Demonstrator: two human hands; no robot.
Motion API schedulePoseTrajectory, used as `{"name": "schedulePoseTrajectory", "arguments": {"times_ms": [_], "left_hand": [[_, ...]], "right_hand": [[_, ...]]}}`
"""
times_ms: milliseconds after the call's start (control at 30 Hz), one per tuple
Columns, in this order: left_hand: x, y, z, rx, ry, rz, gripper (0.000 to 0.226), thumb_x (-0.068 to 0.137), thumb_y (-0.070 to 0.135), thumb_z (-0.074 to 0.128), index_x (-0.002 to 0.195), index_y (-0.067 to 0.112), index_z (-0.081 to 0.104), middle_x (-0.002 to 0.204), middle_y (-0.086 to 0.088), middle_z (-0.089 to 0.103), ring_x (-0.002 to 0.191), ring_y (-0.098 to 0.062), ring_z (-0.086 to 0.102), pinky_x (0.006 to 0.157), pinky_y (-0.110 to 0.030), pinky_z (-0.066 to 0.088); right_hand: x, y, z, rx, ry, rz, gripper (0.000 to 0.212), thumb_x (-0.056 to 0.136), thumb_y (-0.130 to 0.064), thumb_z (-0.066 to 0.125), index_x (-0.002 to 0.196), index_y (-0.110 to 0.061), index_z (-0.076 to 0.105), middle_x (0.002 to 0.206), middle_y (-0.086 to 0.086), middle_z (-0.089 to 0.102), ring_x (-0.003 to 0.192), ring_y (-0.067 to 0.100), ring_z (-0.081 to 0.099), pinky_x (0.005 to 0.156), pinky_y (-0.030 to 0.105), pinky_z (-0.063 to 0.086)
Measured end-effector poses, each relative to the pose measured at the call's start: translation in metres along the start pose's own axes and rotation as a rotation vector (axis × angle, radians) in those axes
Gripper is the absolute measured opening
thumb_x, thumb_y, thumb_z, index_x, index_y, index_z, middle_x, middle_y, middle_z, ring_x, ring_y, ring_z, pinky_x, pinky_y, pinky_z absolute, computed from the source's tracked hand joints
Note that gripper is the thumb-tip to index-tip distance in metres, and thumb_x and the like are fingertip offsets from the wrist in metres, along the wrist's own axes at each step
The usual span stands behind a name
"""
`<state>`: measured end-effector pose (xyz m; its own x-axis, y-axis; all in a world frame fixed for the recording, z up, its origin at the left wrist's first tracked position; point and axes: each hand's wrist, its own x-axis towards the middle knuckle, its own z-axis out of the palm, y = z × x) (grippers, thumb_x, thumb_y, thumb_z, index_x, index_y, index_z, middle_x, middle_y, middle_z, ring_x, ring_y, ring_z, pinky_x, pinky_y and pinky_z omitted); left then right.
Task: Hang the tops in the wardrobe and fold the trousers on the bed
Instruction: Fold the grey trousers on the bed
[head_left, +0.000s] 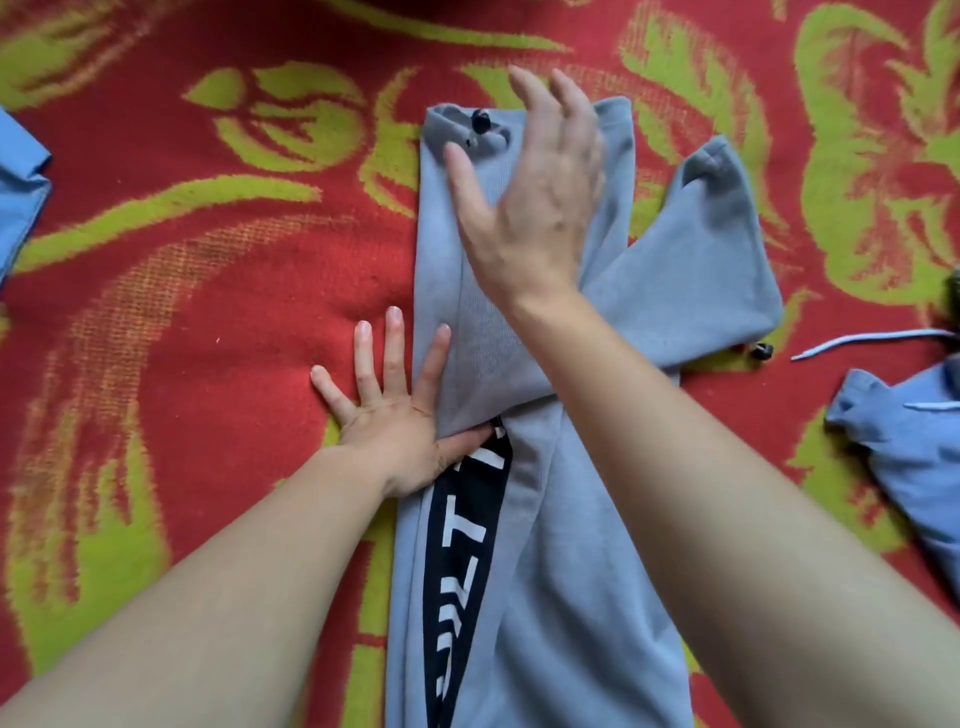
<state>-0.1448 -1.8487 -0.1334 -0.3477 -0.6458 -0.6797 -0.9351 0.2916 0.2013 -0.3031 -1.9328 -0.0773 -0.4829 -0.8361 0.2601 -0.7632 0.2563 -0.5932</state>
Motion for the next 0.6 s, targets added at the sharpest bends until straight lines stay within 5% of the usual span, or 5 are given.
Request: {"name": "schedulePoseTrajectory", "arguments": {"times_ms": [167, 267, 333, 433, 600], "left_hand": [[-0.001, 0.000, 0.000, -0.001, 0.003, -0.005, 0.110, 0.046, 0.098, 0.000, 0.131, 0.046, -0.048, 0.134, 0.000, -0.063, 0.121, -0.027, -0.059, 0.098, -0.075, -0.019], [-0.002, 0.001, 0.000, 0.006, 0.019, -0.009, 0.111, 0.047, 0.098, 0.001, 0.131, 0.045, -0.048, 0.134, 0.000, -0.063, 0.119, -0.026, -0.060, 0.099, -0.074, -0.019], [-0.002, 0.002, 0.000, 0.008, 0.029, -0.006, 0.110, 0.048, 0.097, 0.003, 0.130, 0.045, -0.049, 0.133, 0.001, -0.063, 0.121, -0.027, -0.059, 0.100, -0.074, -0.018], [-0.004, 0.003, 0.001, 0.007, 0.045, -0.003, 0.110, 0.048, 0.097, 0.003, 0.130, 0.046, -0.049, 0.134, 0.001, -0.062, 0.130, -0.030, -0.051, 0.101, -0.074, -0.017], [-0.002, 0.002, 0.005, -0.006, 0.083, -0.003, 0.108, 0.050, 0.098, 0.002, 0.132, 0.046, -0.047, 0.134, 0.003, -0.062, 0.130, -0.029, -0.052, 0.101, -0.074, -0.018]], "right_hand": [[-0.065, 0.052, -0.058, -0.092, 0.250, 0.364, 0.076, 0.080, -0.041, 0.075, 0.142, -0.007, 0.047, 0.153, 0.024, 0.029, 0.142, 0.037, 0.032, 0.117, 0.041, 0.023], [-0.079, 0.089, -0.077, -0.035, 0.315, 0.904, 0.100, 0.076, -0.047, 0.079, 0.149, -0.001, 0.028, 0.154, 0.024, 0.023, 0.143, 0.037, 0.029, 0.115, 0.036, 0.022], [-0.075, 0.106, -0.083, 0.189, 0.265, 1.201, 0.086, 0.078, -0.043, 0.079, 0.143, -0.002, 0.039, 0.145, 0.017, 0.044, 0.131, 0.029, 0.048, 0.108, 0.035, 0.036], [-0.059, 0.111, -0.089, 0.663, 0.339, 1.076, 0.035, 0.087, -0.009, 0.071, 0.118, 0.004, 0.064, 0.113, 0.012, 0.070, 0.092, 0.013, 0.064, 0.086, 0.028, 0.053], [0.007, 0.051, -0.071, 0.763, 0.166, 0.737, 0.022, 0.090, -0.010, 0.065, 0.111, -0.002, 0.065, 0.101, 0.008, 0.070, 0.091, 0.017, 0.066, 0.091, 0.036, 0.055]]}}
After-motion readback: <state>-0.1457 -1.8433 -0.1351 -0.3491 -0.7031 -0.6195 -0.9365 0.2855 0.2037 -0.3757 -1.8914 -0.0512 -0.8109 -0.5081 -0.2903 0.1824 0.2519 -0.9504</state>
